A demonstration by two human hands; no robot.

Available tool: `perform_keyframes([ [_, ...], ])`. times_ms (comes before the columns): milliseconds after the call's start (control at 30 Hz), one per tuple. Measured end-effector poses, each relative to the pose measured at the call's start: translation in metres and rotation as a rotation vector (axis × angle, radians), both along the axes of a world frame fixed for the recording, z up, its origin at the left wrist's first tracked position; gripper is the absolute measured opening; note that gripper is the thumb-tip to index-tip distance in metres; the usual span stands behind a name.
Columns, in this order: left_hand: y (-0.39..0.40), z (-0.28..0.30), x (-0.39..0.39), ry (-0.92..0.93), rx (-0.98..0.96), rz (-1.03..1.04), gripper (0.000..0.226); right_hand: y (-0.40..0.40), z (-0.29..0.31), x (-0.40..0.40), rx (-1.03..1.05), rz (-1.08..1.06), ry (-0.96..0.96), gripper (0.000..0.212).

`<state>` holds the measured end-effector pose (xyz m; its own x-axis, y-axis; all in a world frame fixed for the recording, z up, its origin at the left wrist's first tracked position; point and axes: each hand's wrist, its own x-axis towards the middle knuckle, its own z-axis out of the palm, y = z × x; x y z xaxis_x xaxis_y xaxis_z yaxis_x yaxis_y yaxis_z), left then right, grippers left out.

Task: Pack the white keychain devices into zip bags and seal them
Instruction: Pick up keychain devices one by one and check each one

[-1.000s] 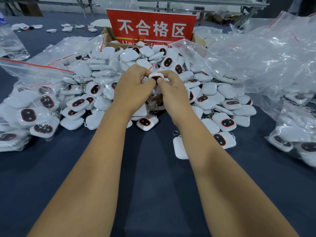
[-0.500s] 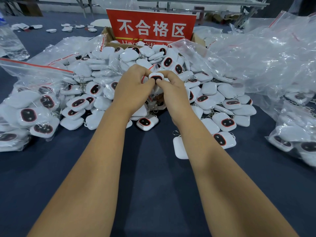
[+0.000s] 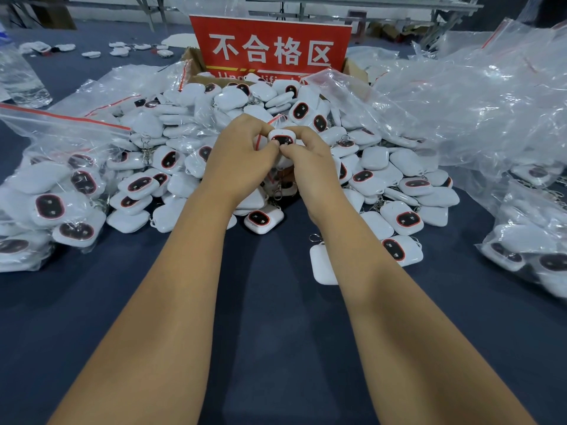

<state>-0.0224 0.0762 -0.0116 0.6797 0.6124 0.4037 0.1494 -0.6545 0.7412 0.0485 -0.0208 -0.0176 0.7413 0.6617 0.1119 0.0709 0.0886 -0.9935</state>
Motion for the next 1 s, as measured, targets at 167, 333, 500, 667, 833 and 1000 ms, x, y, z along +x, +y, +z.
perform_keyframes([
  [167, -0.002, -0.001, -0.001, -0.048, -0.068, -0.021, 0.02, 0.001, 0.0, 0.001, 0.024, -0.077, -0.017, 0.017],
  [333, 0.002, -0.002, 0.0, -0.057, 0.063, 0.003, 0.046, 0.0, 0.003, 0.004, 0.148, -0.238, 0.065, 0.012],
  [500, 0.004, -0.004, 0.003, -0.022, 0.221, 0.009, 0.066, -0.004, 0.009, 0.01, 0.417, -0.276, 0.216, 0.017],
  [667, 0.004, -0.007, 0.004, -0.033, 0.287, -0.029, 0.077, -0.001, 0.01, 0.006, 0.546, -0.195, 0.21, 0.017],
  [833, 0.004, -0.007, 0.007, -0.053, 0.308, -0.032, 0.081, 0.002, 0.004, 0.001, 0.308, -0.261, -0.118, 0.032],
  [1000, -0.003, -0.006, 0.008, -0.138, 0.33, -0.084, 0.065, 0.005, -0.005, 0.001, 0.035, -0.322, -0.423, 0.023],
])
